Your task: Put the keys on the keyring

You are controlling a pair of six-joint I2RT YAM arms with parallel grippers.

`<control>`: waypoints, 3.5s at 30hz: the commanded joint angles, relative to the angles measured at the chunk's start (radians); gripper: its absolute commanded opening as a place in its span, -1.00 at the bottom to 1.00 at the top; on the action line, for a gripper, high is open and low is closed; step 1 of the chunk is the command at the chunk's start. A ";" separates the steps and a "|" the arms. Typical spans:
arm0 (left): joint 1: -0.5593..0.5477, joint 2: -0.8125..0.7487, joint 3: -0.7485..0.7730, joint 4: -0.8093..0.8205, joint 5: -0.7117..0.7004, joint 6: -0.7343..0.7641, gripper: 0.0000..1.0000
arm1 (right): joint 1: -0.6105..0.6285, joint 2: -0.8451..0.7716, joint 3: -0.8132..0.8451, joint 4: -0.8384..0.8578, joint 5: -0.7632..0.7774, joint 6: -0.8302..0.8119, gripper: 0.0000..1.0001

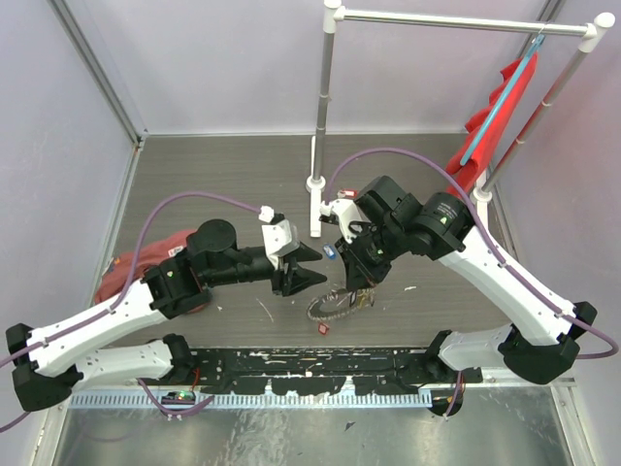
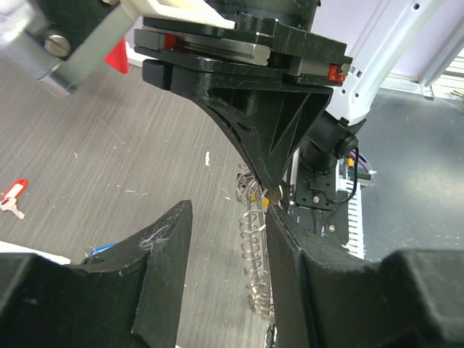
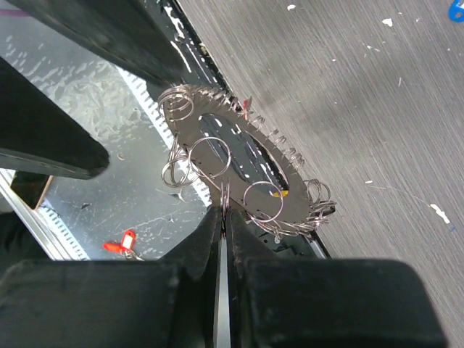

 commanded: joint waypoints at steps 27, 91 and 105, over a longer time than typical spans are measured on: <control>-0.004 0.161 0.089 -0.047 0.186 0.087 -0.43 | 0.001 -0.029 -0.006 0.106 -0.087 -0.002 -0.98; -0.004 0.007 -0.089 0.315 0.051 -0.159 -1.00 | 0.001 -0.512 -0.451 0.764 0.031 0.132 -0.34; -0.004 0.000 -0.072 0.315 0.085 -0.160 -1.00 | 0.001 -0.481 -0.446 0.759 0.013 0.093 -0.39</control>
